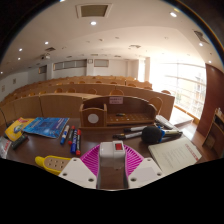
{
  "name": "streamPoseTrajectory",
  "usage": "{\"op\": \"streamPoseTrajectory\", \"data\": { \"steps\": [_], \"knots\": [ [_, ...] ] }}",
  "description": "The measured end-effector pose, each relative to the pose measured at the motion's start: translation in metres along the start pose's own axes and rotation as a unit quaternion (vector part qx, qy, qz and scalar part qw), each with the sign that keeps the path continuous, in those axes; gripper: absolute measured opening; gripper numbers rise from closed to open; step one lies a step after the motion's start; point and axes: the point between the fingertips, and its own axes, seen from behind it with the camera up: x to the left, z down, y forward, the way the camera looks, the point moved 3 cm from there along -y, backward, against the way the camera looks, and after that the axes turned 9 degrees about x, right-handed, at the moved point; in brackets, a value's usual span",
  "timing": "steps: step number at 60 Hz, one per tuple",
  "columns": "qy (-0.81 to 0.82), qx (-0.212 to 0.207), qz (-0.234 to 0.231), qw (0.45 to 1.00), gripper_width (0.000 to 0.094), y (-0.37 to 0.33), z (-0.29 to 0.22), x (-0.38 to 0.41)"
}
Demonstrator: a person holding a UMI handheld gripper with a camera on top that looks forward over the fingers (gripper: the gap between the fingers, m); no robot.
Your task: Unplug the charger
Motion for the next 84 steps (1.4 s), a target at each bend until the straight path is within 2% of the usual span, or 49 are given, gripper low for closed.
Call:
{"op": "streamPoseTrajectory", "data": {
  "steps": [2, 13, 17, 20, 24, 26, 32, 45, 63, 84],
  "knots": [
    [-0.001, 0.012, 0.002, 1.0, 0.0317, -0.02, -0.012, -0.007],
    [0.002, 0.04, 0.002, 0.999, 0.0392, -0.02, 0.021, -0.015],
    [0.002, 0.045, 0.005, 0.999, 0.0462, -0.022, 0.026, -0.017],
    [-0.003, 0.053, 0.002, 0.999, 0.0595, -0.031, 0.029, -0.014],
    [-0.004, 0.054, -0.005, 0.999, 0.0869, -0.042, 0.03, -0.01],
    [-0.005, 0.051, -0.005, 0.999, 0.083, -0.052, 0.029, -0.01],
    [-0.018, 0.04, 0.002, 0.999, 0.0857, -0.095, 0.022, -0.008],
    [-0.02, 0.018, 0.008, 1.0, 0.0842, -0.209, 0.016, 0.006],
    [-0.01, 0.005, 0.029, 1.0, 0.0842, -0.365, 0.05, 0.029],
    [-0.021, -0.001, 0.042, 0.999, 0.0845, -0.439, 0.072, 0.041]
  ]
}}
